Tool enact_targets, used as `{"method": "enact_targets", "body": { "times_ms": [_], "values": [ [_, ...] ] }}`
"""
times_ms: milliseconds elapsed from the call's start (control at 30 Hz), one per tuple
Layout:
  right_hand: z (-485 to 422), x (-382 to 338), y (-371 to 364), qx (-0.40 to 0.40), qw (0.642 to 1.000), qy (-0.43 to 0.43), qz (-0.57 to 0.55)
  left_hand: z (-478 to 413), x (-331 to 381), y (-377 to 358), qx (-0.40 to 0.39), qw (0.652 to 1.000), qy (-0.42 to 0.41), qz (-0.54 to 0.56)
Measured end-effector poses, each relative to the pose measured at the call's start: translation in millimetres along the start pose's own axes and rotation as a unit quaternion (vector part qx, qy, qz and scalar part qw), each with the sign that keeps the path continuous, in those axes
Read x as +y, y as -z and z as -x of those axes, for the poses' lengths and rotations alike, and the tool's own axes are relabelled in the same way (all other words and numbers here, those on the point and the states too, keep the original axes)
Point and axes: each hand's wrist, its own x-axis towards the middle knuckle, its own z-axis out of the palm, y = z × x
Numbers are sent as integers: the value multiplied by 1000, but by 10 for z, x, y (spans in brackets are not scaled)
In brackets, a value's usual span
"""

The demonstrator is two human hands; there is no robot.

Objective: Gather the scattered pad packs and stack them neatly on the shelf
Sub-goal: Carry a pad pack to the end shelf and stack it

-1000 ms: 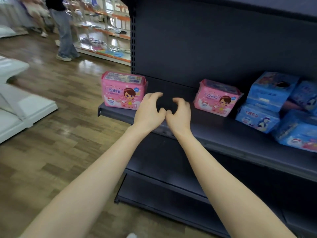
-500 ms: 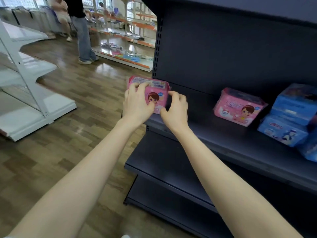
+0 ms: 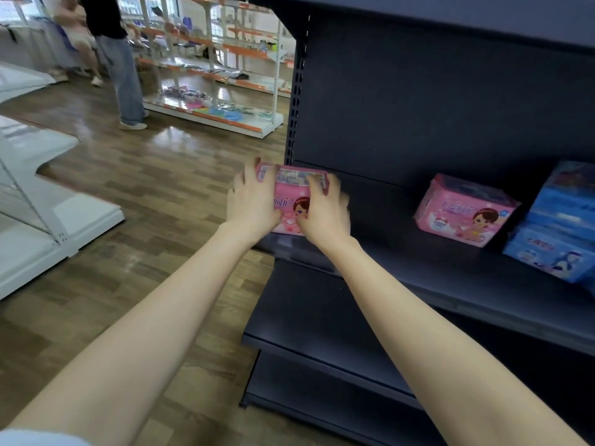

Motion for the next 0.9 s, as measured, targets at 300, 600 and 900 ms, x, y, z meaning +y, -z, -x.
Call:
{"method": "enact_targets", "body": {
  "times_ms": [300,600,900],
  "values": [
    [-215,-2,-151,19,1000,-11,4,-308,-68,-188,-25,1000,-7,-2],
    [-383,110,-152,39,998,-46,-6,-620,53,-391,-29,996,-66,59],
    [-814,463,159,70,995,-69,18,-1120,470,-530,-6,990,-113,84]
  ]
}}
